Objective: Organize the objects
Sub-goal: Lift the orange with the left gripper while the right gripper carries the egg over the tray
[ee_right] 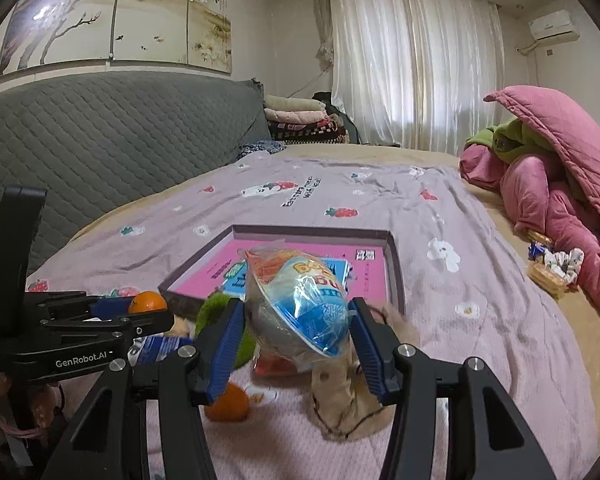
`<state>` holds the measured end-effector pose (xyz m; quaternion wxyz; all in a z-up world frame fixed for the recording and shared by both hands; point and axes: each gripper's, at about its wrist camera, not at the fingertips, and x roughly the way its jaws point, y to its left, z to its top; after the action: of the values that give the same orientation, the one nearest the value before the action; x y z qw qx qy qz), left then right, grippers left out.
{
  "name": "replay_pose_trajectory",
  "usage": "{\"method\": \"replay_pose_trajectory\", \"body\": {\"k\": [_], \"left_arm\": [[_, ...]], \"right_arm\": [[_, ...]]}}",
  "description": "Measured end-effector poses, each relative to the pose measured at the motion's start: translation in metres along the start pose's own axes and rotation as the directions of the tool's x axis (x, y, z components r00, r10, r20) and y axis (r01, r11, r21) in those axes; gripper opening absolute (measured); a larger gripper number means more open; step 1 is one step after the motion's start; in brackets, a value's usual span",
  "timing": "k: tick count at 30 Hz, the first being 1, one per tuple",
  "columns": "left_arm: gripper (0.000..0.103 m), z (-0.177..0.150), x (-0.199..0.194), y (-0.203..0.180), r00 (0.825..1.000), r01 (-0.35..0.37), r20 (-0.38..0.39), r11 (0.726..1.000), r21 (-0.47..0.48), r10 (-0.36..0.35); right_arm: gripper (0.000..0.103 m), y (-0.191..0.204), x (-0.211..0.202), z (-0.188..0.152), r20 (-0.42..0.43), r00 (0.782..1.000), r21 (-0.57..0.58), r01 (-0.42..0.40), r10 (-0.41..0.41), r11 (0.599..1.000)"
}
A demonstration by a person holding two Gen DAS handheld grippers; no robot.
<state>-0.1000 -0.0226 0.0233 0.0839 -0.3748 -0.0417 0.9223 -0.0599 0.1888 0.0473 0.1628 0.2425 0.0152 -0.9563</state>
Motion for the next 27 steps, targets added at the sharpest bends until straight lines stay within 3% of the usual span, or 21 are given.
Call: {"method": "replay_pose_trajectory", "body": {"k": [9, 27], "left_arm": [[0.039, 0.026, 0.018, 0.01, 0.998, 0.012, 0.06, 1.0, -0.008, -0.012], [0.039, 0.074, 0.042, 0.046, 0.995, -0.014, 0.103, 1.0, -0.02, 0.016]], "right_arm": [[0.054, -0.013, 0.02, 0.019, 0.035, 0.999, 0.013, 0.032, -0.033, 0.999], [0.054, -0.019, 0.056, 0.044, 0.053, 0.997, -0.026, 0.056, -0.055, 0.998]]}}
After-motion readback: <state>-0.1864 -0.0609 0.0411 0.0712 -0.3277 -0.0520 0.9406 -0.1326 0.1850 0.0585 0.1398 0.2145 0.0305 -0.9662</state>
